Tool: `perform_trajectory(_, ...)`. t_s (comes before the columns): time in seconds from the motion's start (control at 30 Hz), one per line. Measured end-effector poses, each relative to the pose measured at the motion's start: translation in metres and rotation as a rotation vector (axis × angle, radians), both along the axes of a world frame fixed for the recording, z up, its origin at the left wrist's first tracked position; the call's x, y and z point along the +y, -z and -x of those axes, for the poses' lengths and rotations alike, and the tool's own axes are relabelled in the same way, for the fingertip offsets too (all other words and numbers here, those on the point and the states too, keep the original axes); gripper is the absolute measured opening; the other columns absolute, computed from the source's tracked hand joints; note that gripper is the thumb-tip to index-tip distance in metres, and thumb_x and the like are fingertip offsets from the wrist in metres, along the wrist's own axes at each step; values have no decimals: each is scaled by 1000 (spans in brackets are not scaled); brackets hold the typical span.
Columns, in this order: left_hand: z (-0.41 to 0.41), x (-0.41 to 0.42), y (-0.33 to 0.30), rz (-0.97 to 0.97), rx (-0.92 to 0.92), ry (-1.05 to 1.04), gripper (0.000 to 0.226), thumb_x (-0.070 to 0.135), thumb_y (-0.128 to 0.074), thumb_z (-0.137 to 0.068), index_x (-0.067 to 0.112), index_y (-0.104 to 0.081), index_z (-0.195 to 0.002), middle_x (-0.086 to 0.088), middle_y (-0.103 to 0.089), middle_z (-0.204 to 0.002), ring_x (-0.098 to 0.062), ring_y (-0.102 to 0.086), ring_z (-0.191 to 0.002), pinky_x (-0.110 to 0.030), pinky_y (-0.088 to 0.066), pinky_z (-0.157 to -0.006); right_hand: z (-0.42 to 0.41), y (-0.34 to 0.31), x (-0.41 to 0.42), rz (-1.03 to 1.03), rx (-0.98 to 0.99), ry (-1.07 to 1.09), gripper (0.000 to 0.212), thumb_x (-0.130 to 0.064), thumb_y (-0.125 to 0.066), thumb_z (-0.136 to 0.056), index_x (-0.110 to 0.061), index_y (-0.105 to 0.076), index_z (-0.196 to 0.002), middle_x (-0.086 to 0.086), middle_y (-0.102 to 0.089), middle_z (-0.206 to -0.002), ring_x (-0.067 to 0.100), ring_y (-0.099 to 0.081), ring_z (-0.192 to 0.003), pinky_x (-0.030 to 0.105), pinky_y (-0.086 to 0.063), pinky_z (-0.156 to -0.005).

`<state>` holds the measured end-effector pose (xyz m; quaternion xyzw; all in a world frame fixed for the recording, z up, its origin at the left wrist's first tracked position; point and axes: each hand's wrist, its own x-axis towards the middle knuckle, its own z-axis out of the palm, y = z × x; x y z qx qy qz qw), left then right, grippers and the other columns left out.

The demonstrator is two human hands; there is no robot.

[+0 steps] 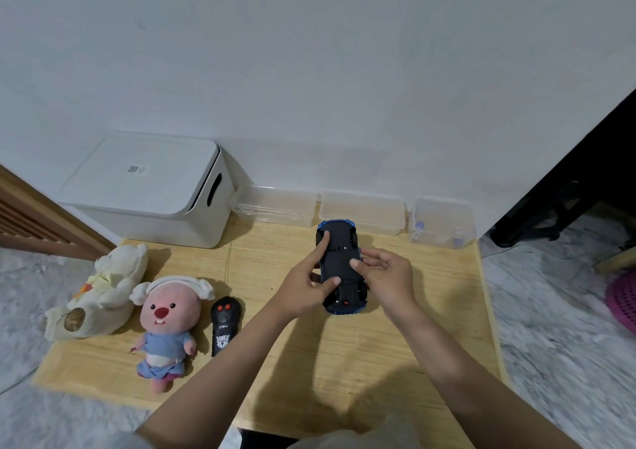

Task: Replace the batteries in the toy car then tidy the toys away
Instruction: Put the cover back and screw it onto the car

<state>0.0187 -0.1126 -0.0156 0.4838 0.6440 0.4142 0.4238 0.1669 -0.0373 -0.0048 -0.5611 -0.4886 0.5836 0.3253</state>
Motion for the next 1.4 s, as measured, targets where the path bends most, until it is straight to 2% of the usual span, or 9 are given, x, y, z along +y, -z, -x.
perform_trajectory(0.27,-9,6,-14,-74,-63,-70,60,12,-50,-97,45,-27,-142,16,-57,-122,-1,-63,-67,-19,-53,-70,-1,-9,2,-49,98,21,30,-5,-76,-75,-13,-69,-104,1,-69,-88,15,-69,-83,31,-57,-74)
perform_trajectory(0.47,-12,7,-8,-80,-10,-82,63,15,-52,-95,53,-29,-140,6,-58,-123,-22,-64,-99,-35,-56,-84,-2,-2,-1,-111,28,11,33,-8,-75,-78,-12,-68,-110,6,-70,-97,16,-68,-91,31,-56,-80)
perform_trajectory(0.63,-14,8,-8,-72,-12,-89,63,13,-52,-95,54,-28,-137,4,-58,-121,-22,-65,-94,-37,-57,-82,-1,-2,-6,-275,-95,-54,42,-10,-67,-85,-14,-59,-126,0,-69,-100,-4,-62,-78,7,-49,-68)
perform_trajectory(0.73,-12,8,-6,-61,-32,-98,62,12,-52,-95,52,-29,-137,4,-58,-119,-19,-66,-88,-38,-57,-81,-2,-2,-3,-380,-205,-143,41,-11,-66,-86,-14,-59,-127,-2,-65,-93,-6,-59,-75,0,-43,-65)
perform_trajectory(0.93,-10,5,1,-15,-42,-118,62,9,-50,-96,48,-28,-139,3,-56,-114,-6,-62,-66,-30,-58,-73,-28,15,4,-586,-471,-308,38,-19,-61,-90,-15,-57,-128,3,-61,-96,17,-60,-86,24,-46,-74)
perform_trajectory(1.03,-9,2,5,10,-45,-118,63,8,-50,-96,47,-28,-139,0,-55,-120,-6,-62,-66,-29,-58,-72,-60,35,5,-603,-750,-332,38,-21,-63,-88,-9,-60,-125,5,-61,-96,23,-58,-91,27,-43,-72)
perform_trajectory(1.13,-10,-1,9,29,-48,-121,63,8,-50,-95,49,-28,-138,0,-54,-118,-5,-61,-64,-26,-57,-71,-90,54,-1,-562,-905,-312,40,-25,-70,-82,-5,-65,-116,6,-60,-93,25,-58,-89,35,-51,-72)
perform_trajectory(1.23,-12,-1,11,43,-70,-122,64,8,-50,-95,50,-29,-138,-2,-54,-123,-10,-63,-70,-31,-58,-75,-102,70,-10,-524,-945,-270,30,-21,-73,-78,-2,-70,-101,10,-58,-91,29,-57,-87,38,-53,-68)
perform_trajectory(1.4,-17,-1,12,54,-90,-101,64,6,-50,-95,51,-30,-136,-2,-54,-127,-9,-62,-75,-23,-56,-72,-97,77,-12,-513,-847,-190,4,-2,-69,-79,0,-71,-82,10,-58,-82,32,-58,-82,40,-53,-65)
